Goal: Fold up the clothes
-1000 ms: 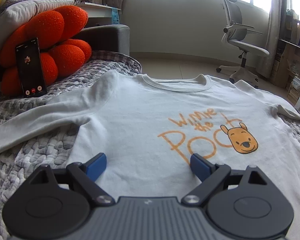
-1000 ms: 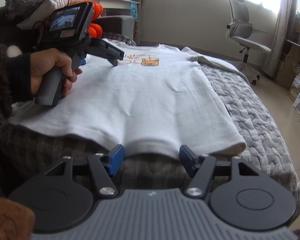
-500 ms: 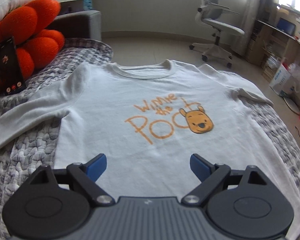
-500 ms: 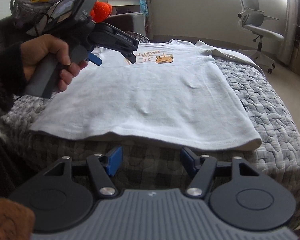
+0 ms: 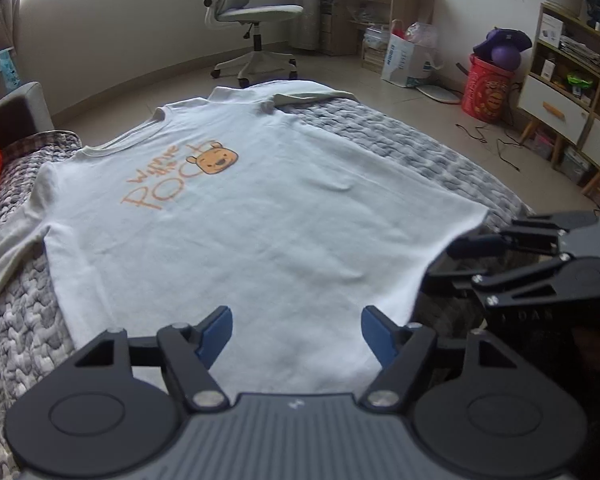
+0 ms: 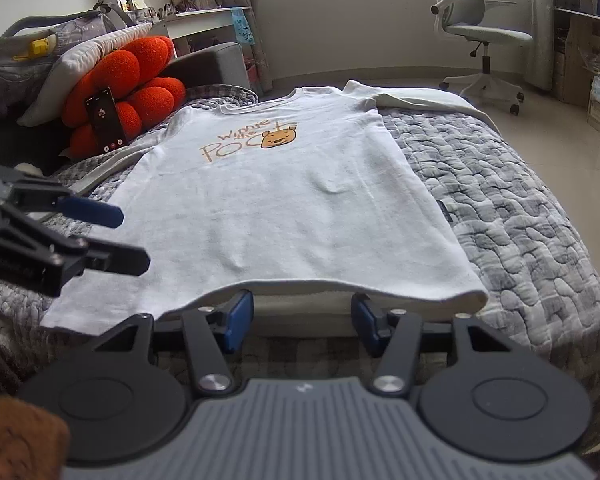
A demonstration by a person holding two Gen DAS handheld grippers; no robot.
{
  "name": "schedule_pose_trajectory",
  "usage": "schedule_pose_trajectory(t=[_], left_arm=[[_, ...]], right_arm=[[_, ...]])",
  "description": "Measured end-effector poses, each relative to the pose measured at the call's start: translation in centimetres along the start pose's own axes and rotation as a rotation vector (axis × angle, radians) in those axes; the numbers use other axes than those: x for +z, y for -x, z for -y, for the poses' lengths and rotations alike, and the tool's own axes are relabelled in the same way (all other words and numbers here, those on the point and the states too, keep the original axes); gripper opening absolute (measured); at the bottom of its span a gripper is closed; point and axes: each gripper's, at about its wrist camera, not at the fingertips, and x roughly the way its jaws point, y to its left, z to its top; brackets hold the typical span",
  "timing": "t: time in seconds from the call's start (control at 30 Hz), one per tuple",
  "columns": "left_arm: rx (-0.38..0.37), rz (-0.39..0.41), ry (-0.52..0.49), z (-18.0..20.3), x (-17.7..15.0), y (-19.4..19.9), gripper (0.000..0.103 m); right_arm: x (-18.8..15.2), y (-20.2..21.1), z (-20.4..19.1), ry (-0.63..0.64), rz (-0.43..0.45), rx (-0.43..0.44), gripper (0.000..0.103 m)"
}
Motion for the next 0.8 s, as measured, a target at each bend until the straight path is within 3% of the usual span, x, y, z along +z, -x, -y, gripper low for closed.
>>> schedule_pose_trajectory(t=[0.1, 0.23, 0.43, 0.6, 0.63, 0.7, 0.8], left_arm=[[-0.035, 0.017, -0.056, 1.4, -1.1, 0.6, 0.06], [-0.068, 0.034, -0.147, 3.0, -1.5, 0.7, 0.059], [-0.101, -0.023, -0.227, 4.4, -2.0, -1.2, 0.059], [-0.07, -0.059, -0.225, 4.0, -2.2, -2.4, 0.039], [-0.071, -0.059, -0.215, 3.8, -2.2, -2.4, 0.039], [-0.077, -0.057, -0.191, 3.3, -2.1, -2.4, 0.033], [-0.081, -0.059, -0.176, 3.0, -2.0, -2.4, 0.031]], right_arm=[[-0.2, 0.3, -0.3, 0.06, -0.006, 0.014, 0.054], [-0.1, 0.3, -1.3, 0.154, -0.028, 0.085, 0.05], [0.2, -0.5, -3.3, 0.366, -0.1, 0.155, 0.049], [0.6, -1.7, -3.4, 0.486, -0.131, 0.135, 0.034], [0.7, -1.8, -3.2, 0.494, -0.135, 0.14, 0.031], [1.1, -2.0, -3.0, 0.507, -0.142, 0.146, 0.013], [1.9, -2.0, -2.7, 0.521, -0.164, 0.18, 0.006]])
